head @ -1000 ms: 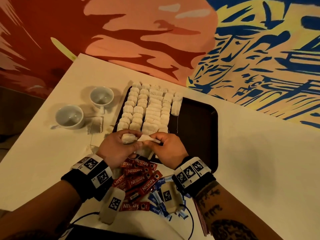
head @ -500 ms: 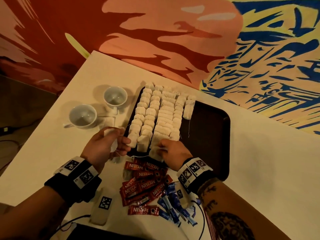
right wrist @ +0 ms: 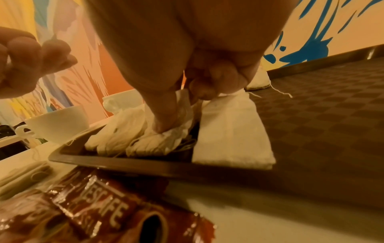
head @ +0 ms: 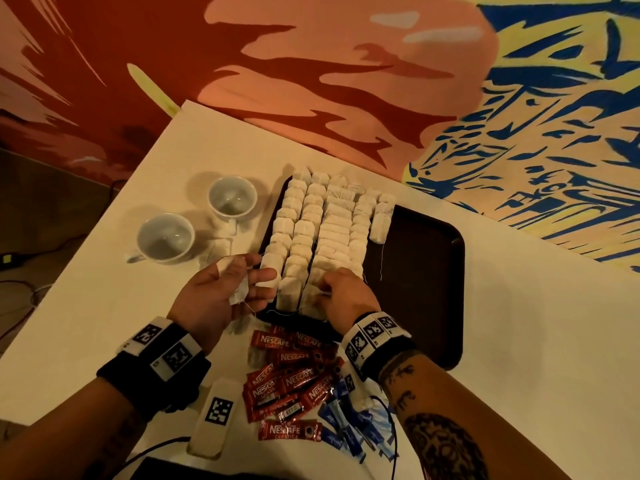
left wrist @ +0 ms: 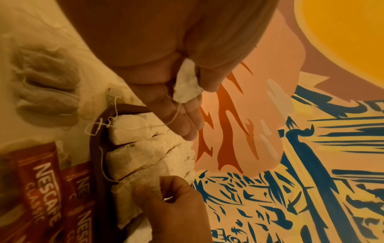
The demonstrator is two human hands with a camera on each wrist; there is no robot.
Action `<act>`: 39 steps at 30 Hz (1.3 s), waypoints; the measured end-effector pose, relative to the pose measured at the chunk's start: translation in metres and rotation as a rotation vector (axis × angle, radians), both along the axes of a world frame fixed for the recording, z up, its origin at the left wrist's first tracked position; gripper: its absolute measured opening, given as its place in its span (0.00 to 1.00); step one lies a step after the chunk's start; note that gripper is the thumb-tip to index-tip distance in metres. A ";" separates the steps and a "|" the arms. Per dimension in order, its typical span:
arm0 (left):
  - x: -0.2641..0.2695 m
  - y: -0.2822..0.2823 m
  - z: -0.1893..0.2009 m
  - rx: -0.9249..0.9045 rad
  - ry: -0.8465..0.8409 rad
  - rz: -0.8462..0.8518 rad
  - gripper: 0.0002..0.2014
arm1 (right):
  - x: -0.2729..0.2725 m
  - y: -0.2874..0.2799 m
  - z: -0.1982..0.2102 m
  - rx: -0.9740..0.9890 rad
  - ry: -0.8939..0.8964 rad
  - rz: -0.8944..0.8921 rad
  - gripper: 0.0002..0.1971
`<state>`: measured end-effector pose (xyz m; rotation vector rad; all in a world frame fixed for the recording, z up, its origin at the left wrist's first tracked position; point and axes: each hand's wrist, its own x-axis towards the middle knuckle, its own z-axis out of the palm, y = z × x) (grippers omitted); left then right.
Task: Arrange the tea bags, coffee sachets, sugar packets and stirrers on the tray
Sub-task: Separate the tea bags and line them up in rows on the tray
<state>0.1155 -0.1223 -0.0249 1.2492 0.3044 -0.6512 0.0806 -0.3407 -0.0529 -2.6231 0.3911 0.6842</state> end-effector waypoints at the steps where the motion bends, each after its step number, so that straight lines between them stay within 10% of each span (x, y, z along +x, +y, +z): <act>1: 0.000 0.000 0.000 0.003 -0.003 -0.005 0.16 | 0.000 0.000 0.000 -0.001 -0.004 -0.002 0.13; 11: -0.004 -0.024 0.010 0.082 -0.029 -0.129 0.12 | -0.008 0.003 0.016 0.178 -0.179 -0.248 0.17; 18: -0.017 -0.058 0.015 0.230 -0.162 -0.511 0.33 | -0.029 0.006 0.055 0.671 -0.360 -0.207 0.17; 24: -0.031 -0.080 0.038 0.192 -0.236 -0.456 0.22 | -0.047 -0.019 0.057 0.760 -0.494 -0.432 0.02; 30: -0.032 -0.093 0.043 0.209 -0.283 -0.248 0.04 | -0.073 -0.031 0.055 0.800 -0.493 -0.546 0.10; 39: -0.032 -0.099 0.038 0.354 -0.427 -0.401 0.17 | -0.077 -0.032 0.055 0.829 -0.561 -0.472 0.03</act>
